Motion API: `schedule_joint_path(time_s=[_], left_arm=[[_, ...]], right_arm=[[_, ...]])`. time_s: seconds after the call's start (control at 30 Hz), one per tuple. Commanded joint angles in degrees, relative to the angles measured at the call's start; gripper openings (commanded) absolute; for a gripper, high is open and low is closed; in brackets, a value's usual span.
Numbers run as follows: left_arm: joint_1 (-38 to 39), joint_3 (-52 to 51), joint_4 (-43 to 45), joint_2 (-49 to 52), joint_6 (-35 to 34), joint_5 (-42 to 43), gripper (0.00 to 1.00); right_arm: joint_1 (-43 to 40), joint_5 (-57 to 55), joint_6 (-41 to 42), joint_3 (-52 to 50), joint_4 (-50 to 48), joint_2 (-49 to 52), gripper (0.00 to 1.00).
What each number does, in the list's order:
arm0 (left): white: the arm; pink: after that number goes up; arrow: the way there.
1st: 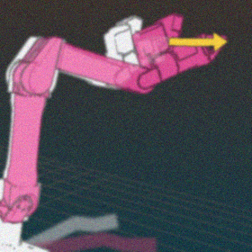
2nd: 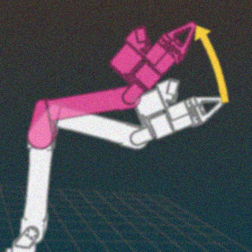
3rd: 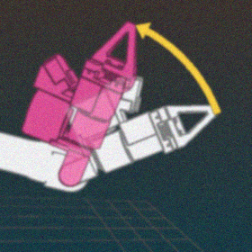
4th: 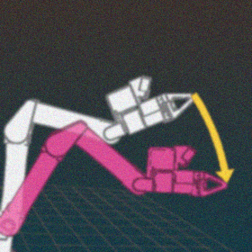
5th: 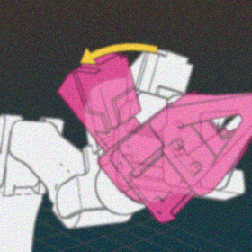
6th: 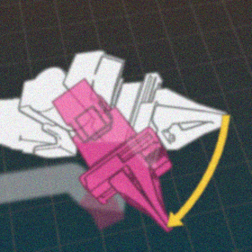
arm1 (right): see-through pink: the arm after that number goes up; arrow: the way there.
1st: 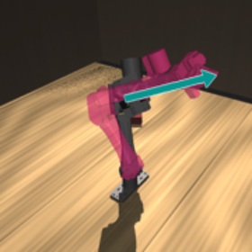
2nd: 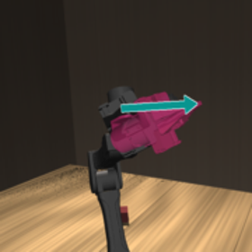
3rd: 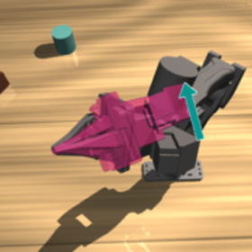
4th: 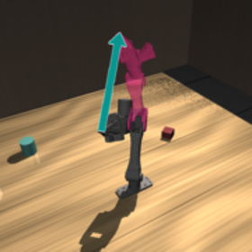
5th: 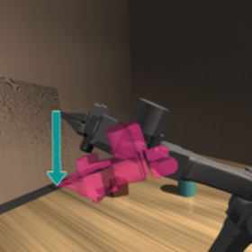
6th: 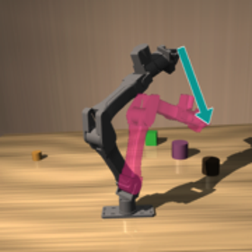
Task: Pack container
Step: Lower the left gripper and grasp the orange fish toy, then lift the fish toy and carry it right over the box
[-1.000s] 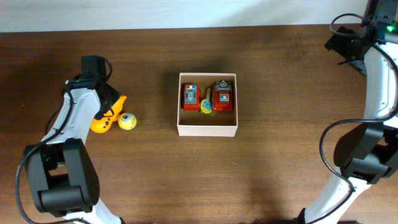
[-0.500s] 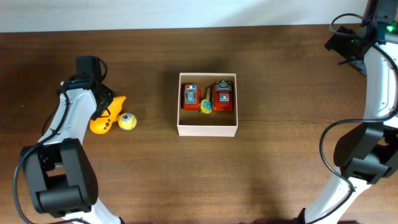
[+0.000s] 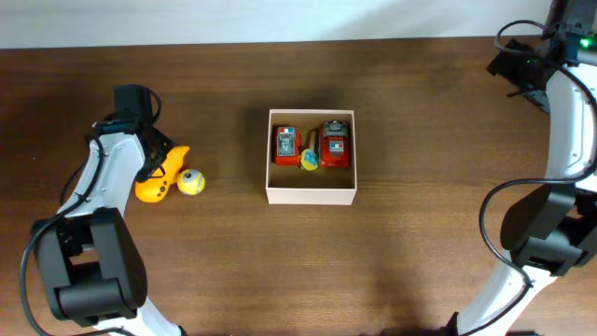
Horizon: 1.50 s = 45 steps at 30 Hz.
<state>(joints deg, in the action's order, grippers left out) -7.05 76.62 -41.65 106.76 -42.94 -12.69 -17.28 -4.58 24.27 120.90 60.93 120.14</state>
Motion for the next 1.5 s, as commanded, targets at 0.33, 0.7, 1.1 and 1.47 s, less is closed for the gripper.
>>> schedule_joint_path(time_s=[0.33,0.7,1.1,1.47], left_arm=[[-0.1,9.2,-8.0,0.2,17.4,3.3,0.02],[4.9,28.5,-18.1,0.2,23.3,7.7,0.02],[22.4,35.3,-21.0,0.3,23.3,8.9,0.02],[37.0,35.2,-24.0,0.3,20.0,8.4,0.03]], right_arm=[[0.1,0.1,0.7,-0.1,0.0,0.0,0.99],[0.1,0.1,0.7,-0.1,0.0,0.0,0.99],[0.1,0.1,0.7,-0.1,0.0,0.0,0.99],[0.1,0.1,0.7,-0.1,0.0,0.0,0.99]])
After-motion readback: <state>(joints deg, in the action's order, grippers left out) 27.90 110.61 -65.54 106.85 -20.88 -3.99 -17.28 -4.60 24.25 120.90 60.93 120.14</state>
